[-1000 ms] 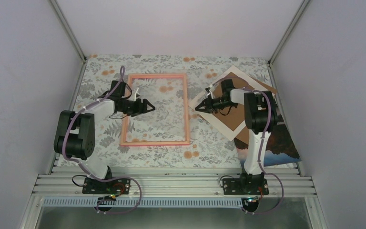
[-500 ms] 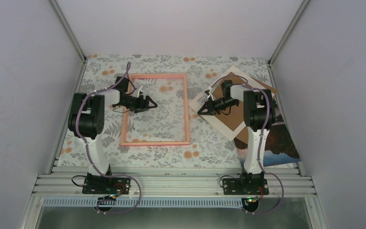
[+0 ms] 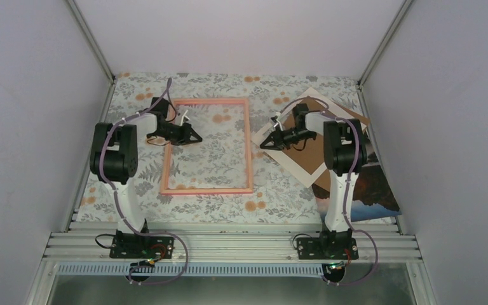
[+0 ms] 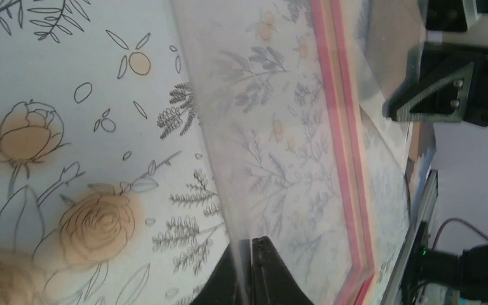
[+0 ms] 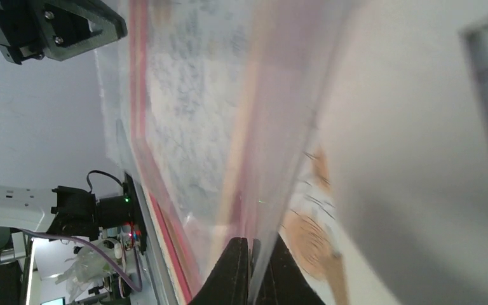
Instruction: Put the photo into the frame
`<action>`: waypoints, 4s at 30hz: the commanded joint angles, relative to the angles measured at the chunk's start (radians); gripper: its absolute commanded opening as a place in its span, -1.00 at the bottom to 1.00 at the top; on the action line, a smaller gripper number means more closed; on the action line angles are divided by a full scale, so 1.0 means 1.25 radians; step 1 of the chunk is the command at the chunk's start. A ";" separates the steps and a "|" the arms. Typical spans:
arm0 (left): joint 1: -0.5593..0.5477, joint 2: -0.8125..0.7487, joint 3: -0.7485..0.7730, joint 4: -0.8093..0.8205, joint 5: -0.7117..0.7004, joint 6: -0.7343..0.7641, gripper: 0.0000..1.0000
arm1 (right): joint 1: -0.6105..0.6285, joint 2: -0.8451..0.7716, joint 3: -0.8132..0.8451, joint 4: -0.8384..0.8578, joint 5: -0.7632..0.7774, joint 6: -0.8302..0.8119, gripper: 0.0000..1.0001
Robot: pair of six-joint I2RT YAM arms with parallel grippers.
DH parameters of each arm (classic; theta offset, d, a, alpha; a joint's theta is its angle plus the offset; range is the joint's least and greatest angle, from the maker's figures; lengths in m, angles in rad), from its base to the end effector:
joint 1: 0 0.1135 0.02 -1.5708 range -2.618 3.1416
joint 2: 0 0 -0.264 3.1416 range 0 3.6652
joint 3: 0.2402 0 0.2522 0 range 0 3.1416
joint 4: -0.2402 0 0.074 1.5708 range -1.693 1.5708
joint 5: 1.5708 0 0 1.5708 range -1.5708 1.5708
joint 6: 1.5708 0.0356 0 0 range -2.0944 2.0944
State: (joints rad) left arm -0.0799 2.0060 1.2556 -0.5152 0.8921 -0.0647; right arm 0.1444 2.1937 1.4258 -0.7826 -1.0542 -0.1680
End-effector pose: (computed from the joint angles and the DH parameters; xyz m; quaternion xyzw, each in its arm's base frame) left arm 0.3769 -0.0580 0.1378 0.0724 0.8911 -0.4352 0.1060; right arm 0.3852 0.0873 0.1094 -0.1395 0.8529 0.5029 0.0147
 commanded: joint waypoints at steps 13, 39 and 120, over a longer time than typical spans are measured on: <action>0.147 -0.160 -0.052 -0.158 0.041 0.117 -0.95 | 0.160 -0.001 0.015 0.508 -0.182 0.531 -0.51; 0.157 -0.097 -0.007 -0.122 0.058 0.140 -0.95 | 0.145 -0.067 -0.087 0.455 -0.115 0.459 -0.92; 0.113 -0.032 0.036 -0.189 0.050 -0.034 -0.95 | 0.026 -0.136 -0.143 0.276 0.053 0.230 0.10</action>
State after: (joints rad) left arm 0.0608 1.9747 1.2720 -0.7216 0.8612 -0.0864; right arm 0.1818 2.0579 1.2556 -0.4423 -0.9756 0.1314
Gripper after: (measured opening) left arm 0.028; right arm 0.552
